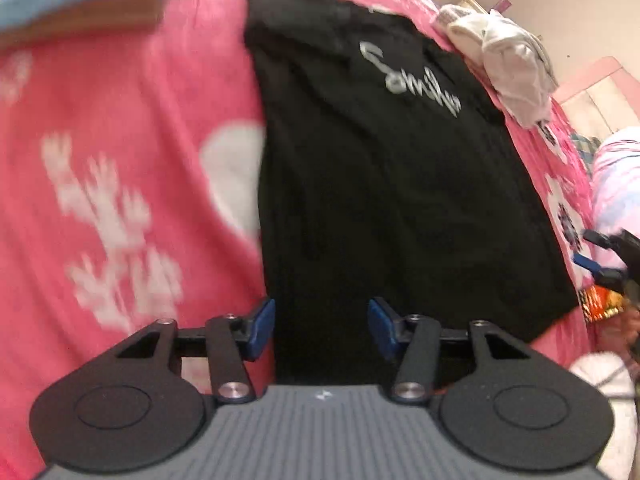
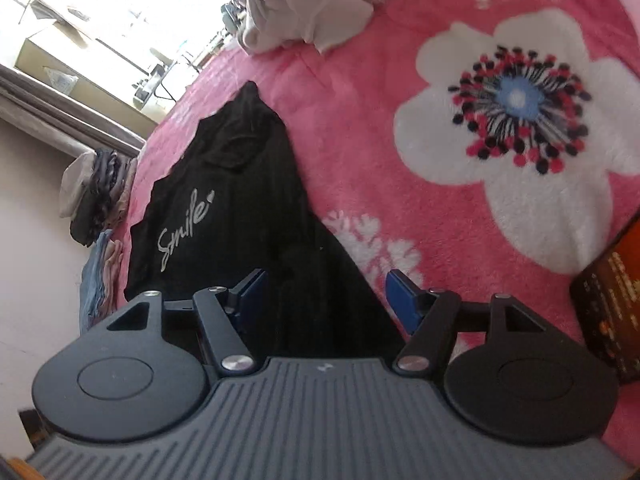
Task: Fold clothes
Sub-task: 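Release the T-shirt with both tools and lift them away, then grasp the black T-shirt hem with both tools side by side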
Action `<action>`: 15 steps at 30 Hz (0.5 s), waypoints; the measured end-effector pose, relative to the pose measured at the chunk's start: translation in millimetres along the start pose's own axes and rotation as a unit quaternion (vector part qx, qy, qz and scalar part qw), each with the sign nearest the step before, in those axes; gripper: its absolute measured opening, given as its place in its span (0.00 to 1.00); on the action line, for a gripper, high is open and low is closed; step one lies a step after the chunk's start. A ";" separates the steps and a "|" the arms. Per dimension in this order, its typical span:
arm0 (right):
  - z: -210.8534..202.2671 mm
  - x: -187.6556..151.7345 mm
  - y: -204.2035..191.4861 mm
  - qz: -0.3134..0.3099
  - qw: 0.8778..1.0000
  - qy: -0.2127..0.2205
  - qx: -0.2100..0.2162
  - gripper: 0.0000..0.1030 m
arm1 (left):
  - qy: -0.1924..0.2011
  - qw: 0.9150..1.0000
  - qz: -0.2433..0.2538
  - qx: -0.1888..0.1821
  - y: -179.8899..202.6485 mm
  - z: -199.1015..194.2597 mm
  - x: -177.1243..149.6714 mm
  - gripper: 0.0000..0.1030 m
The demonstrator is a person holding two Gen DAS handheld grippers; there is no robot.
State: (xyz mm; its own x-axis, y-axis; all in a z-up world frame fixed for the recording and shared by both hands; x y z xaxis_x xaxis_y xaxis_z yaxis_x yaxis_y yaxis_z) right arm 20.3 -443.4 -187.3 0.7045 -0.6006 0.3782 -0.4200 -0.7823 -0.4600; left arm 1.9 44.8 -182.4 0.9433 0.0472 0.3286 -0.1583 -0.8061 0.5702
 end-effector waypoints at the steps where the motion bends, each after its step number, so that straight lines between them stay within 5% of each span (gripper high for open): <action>1: 6.9 -2.2 1.1 -0.005 1.000 -0.012 -0.011 0.63 | -0.004 1.000 -0.006 -0.007 -2.9 4.4 -8.7 0.46; 6: 12.6 -35.2 5.5 -0.031 0.997 -0.067 -0.039 0.61 | -0.003 0.999 0.014 -0.034 -0.6 8.2 -36.9 0.44; 9: 7.6 -50.6 4.7 -0.037 0.994 -0.092 -0.038 0.51 | -0.018 0.998 0.027 -0.053 3.4 10.4 -47.6 0.33; 15: 6.0 -63.5 7.2 -0.039 0.992 -0.111 -0.050 0.15 | -0.016 0.998 0.043 -0.048 5.3 12.1 -58.9 0.23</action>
State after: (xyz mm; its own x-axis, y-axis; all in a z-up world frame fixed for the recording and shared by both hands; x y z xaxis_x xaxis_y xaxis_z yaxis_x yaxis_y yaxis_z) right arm -24.1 -409.9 -219.5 0.8409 -0.4957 0.2171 -0.4069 -0.8437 -0.3502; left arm -51.0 30.6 -207.8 0.9336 -0.0408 0.3560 -0.2657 -0.7456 0.6112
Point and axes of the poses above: each gripper's, at about its wrist camera, not at the fingertips, and z roughly the way its jaws point, y to its right, x to its top, the point moved 9 cm from there along z, roughly the way its jaws point, and after that the axes turned 10 degrees about -x, right-handed, at the moved point
